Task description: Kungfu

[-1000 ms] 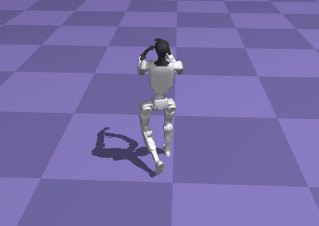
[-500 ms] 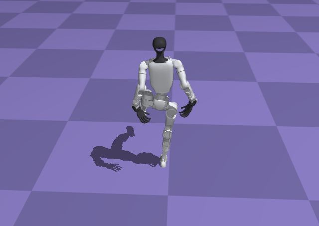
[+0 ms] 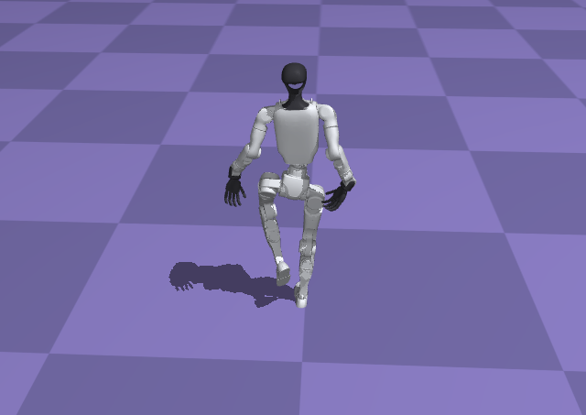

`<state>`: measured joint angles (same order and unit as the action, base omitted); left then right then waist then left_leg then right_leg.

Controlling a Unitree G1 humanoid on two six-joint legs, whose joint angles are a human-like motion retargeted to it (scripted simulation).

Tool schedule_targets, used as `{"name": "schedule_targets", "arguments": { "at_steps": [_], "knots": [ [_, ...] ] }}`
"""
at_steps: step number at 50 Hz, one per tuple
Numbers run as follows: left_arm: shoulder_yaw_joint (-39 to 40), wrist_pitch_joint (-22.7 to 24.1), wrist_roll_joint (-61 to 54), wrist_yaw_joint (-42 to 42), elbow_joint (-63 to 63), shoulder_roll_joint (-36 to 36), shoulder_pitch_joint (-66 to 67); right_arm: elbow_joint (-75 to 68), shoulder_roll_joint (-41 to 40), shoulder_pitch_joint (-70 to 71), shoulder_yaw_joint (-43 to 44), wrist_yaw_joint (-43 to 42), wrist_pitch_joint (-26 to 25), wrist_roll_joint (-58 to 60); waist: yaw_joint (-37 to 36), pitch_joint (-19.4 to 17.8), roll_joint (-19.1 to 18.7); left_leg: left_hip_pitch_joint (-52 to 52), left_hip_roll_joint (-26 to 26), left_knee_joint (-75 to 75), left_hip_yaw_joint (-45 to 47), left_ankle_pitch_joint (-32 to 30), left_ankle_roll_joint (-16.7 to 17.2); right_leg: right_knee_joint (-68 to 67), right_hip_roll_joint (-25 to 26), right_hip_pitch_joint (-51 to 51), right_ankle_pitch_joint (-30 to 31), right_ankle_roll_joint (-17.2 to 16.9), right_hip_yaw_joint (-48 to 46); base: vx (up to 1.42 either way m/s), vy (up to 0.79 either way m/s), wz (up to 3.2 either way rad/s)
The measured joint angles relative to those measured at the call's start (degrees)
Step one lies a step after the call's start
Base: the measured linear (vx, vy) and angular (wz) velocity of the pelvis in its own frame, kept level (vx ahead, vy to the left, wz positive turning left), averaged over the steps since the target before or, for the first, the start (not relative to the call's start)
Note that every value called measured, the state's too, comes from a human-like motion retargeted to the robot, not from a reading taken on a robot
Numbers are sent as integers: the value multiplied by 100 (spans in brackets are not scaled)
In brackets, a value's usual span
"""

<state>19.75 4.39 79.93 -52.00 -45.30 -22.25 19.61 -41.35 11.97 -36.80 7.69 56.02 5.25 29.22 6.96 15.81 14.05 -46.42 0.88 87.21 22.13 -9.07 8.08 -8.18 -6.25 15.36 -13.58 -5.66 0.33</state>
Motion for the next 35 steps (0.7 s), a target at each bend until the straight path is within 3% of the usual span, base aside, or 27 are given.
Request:
{"name": "schedule_targets", "arguments": {
  "at_steps": [4, 8, 15, 22, 27, 30, 32, 33, 35],
  "knots": [
    [25, 25, -1223, 24, 59, -110, -1559, -311, -85, 228, 381, -1551, -366, -203, -112, -68, -213, 80, -442, -1423, -3, 168, -404, -6, 115, -131, -38, -112, -84, 10, 5, -14],
    [-539, -37, -3744, -216, 232, -106, -3359, -424, -190, 709, 702, -2506, -411, -1786, -213, -352, -421, 144, -536, -3078, -49, 34, -462, 25, 253, -371, -14, -193, -34, 6, 8, -31],
    [-1512, 166, -7676, 462, 1150, 395, -5595, -109, -376, 2149, 860, -2693, -218, -4722, -212, -814, -995, 205, -472, -5676, -725, -509, -117, 21, 500, -720, -5, -315, 442, 8, 19, -101],
    [-2006, 521, -10131, 373, 1976, 1047, -6039, 45, -900, 3638, -9, -2683, -288, -6661, 75, -906, -1490, 187, -743, -6707, -1317, -738, -162, -236, 485, -697, -15, -181, 1518, 22, 29, -164],
    [-2525, 673, -10740, -92, 2282, 1665, -5547, -139, -1446, 4445, -897, -2303, -697, -7630, 90, -1069, -1774, 114, -840, -6713, -2254, -903, 183, -952, 548, -116, -284, 88, 2452, 15, 38, -207],
    [-2702, 761, -10512, -463, 2152, 2057, -4983, -373, -1702, 4772, -1508, -1963, -1045, -7987, 12, -1252, -1933, 225, -979, -6734, -2834, -848, 540, -1826, 829, 539, -592, 220, 3147, 16, 51, -264],
    [-2717, 878, -10057, -692, 1752, 2337, -4547, -585, -1759, 4922, -1915, -1742, -1236, -8122, -51, -1384, -1845, 435, -783, -6726, -3054, -760, 688, -2368, 753, 994, -845, 146, 3532, 18, 73, -271],
    [-2715, 980, -9761, -720, 1423, 2513, -4360, -716, -1736, 4999, -2091, -1624, -1333, -8142, -7, -1458, -1727, 571, -533, -6744, -2777, -473, 691, -2619, 472, 1215, -1047, 23, 3730, 13, 82, -230],
    [-2756, 1210, -9253, -518, 490, 2856, -4009, -983, -1762, 5094, -2389, -1421, -1604, -8022, 128, -1609, -1670, 659, -872, -6580, -2410, 1206, 487, -3039, 610, 1595, -1193, 82, 3811, 9, 56, -201]
  ]
}}
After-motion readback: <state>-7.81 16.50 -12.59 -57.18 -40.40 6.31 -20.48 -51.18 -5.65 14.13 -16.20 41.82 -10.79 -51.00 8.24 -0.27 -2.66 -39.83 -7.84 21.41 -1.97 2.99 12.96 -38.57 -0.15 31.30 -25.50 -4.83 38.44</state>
